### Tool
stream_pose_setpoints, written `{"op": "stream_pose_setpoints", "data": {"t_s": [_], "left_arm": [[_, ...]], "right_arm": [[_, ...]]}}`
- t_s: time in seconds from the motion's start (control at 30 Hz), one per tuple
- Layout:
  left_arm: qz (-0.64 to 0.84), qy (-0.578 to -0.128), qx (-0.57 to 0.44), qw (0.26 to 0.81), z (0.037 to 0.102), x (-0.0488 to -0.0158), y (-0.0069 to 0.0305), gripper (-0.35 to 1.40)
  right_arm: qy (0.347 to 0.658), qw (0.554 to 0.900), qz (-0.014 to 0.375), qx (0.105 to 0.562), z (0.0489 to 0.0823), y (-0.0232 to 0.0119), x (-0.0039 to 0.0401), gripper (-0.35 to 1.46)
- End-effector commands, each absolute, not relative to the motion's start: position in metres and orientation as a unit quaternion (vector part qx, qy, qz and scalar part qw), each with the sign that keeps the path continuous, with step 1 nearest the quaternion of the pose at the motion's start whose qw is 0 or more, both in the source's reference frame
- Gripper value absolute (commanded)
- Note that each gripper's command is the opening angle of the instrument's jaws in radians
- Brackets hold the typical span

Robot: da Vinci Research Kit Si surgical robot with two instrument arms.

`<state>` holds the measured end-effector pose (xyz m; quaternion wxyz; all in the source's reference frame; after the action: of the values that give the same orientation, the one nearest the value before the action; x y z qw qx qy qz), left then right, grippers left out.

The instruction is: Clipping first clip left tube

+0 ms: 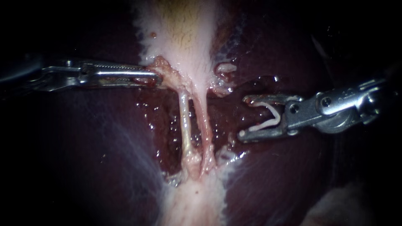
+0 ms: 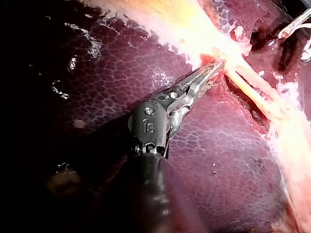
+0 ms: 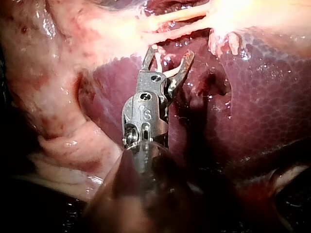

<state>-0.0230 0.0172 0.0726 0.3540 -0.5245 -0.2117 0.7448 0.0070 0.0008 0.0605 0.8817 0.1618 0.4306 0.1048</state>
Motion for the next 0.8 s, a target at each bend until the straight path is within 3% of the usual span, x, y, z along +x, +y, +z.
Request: {"op": "stream_pose_setpoints", "data": {"t_s": [0.03,0.5,0.8], "left_arm": [[0.745,-0.212,-0.525,0.354,0.0726,-0.0229,0.0172,-0.35],[0.733,-0.217,-0.533,0.363,0.0636,-0.0191,0.0186,-0.35],[0.729,-0.211,-0.542,0.361,0.0605,-0.0189,0.0187,-0.35]], "right_arm": [[0.431,0.882,0.105,0.162,0.0605,0.0008,0.007,0.5],[0.431,0.882,0.105,0.162,0.0605,0.0008,0.007,0.5],[0.435,0.879,0.104,0.167,0.0605,0.0008,0.0074,0.5]]}}
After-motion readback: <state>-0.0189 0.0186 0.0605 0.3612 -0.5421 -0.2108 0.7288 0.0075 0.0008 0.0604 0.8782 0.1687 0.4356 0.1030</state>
